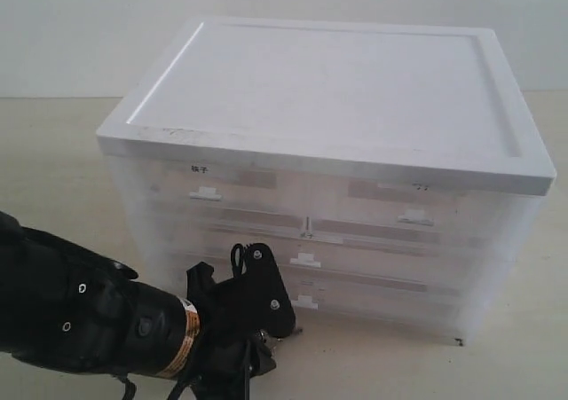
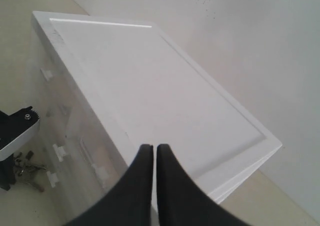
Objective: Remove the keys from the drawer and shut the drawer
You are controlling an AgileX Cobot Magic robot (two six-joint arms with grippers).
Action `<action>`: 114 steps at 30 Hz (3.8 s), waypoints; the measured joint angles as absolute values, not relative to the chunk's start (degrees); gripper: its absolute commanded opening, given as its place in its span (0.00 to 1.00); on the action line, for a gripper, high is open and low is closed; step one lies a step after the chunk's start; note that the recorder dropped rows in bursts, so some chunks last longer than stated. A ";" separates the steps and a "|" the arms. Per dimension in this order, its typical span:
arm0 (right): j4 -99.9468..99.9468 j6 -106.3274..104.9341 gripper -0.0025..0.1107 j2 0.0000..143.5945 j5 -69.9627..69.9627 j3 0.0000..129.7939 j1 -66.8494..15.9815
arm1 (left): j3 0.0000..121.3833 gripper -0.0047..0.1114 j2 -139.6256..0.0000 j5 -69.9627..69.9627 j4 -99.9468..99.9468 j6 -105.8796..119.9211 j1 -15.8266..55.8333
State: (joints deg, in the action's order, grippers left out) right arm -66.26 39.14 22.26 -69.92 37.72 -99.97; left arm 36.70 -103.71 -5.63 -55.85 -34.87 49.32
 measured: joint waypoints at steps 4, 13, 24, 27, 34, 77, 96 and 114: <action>-66.26 39.14 0.02 22.26 -69.92 37.72 -99.97 | 36.70 0.08 -103.75 -6.74 -56.06 -34.87 49.32; -66.11 39.14 0.02 22.26 -69.92 37.72 -99.97 | 36.70 0.08 -103.60 -6.60 -56.06 -34.29 49.32; -65.12 39.50 0.02 22.26 -69.92 37.72 -99.97 | 33.76 0.08 -85.48 -6.77 -55.11 -33.03 55.35; -65.01 39.93 0.02 22.12 -69.92 37.58 -99.69 | 33.76 0.08 -79.29 -0.50 -53.74 -33.30 55.25; -69.37 50.10 0.02 15.50 -69.78 35.10 -92.43 | 33.61 0.08 -67.56 12.27 -54.51 -44.31 47.62; -86.41 48.25 0.02 22.35 -66.68 45.67 -94.80 | 40.42 0.08 -58.20 12.23 -85.80 -82.71 25.27; -61.94 39.39 0.02 8.19 -15.34 44.88 -49.94 | 40.56 0.08 -55.52 6.33 -86.05 -82.90 25.27; -23.18 19.64 0.02 28.00 -43.28 44.88 -19.71 | 37.66 0.08 -55.46 2.79 -86.05 -85.05 25.27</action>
